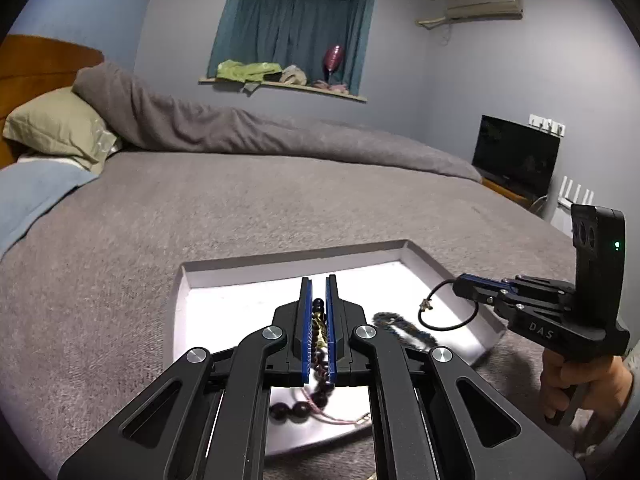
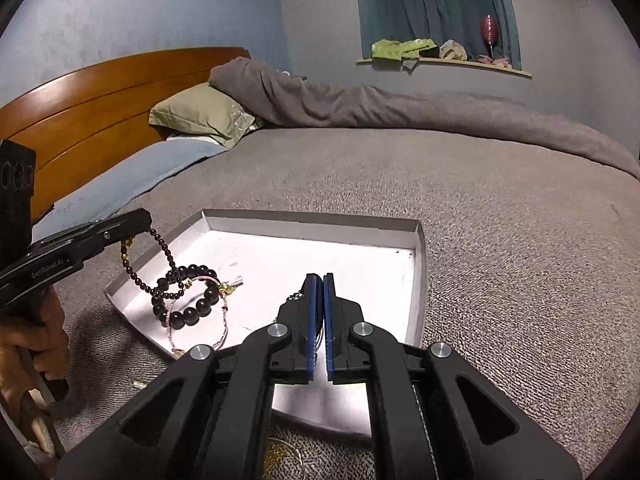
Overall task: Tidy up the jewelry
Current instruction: 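Carry brown bead bracelet with left tool while right tool carries black hair tie to tray, then open left tool releasing brown bracelet while right tool releases hair tie in tray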
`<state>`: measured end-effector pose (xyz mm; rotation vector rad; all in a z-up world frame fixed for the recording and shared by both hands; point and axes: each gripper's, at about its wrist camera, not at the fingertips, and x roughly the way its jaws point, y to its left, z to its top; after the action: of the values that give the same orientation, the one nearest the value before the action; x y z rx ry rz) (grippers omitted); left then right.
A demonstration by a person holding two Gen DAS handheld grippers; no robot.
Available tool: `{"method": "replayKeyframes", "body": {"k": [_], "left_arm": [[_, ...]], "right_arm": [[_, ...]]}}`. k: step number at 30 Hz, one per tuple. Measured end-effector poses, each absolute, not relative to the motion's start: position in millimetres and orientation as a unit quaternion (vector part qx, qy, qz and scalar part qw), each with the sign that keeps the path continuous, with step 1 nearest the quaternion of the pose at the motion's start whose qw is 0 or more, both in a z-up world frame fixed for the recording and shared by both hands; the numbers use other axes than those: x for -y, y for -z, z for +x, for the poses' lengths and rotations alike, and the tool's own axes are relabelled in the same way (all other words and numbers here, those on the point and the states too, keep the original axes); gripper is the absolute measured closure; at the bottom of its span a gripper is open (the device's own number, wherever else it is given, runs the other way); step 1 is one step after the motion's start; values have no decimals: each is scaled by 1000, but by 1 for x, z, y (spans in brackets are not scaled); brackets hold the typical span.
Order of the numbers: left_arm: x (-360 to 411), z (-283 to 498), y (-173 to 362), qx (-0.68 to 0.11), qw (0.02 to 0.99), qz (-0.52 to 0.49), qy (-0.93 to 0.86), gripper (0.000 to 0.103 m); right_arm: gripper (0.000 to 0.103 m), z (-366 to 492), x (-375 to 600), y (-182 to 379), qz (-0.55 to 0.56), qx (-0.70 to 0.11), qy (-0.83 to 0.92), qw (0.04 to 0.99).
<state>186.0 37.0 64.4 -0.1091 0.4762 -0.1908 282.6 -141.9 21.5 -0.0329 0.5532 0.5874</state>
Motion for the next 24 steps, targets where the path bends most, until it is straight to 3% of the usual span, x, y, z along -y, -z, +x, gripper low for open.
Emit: {"method": "replayKeyframes", "body": {"k": [22,24], "left_arm": [[-48,211,-21,-337,940,-39,32,96],[-46,210,-21,-337,941,-33,28,87]], "right_arm": [[99,301,129,6,-62,-326,-260,907],[97,300,129,6,-63,-326,-261,907]]}}
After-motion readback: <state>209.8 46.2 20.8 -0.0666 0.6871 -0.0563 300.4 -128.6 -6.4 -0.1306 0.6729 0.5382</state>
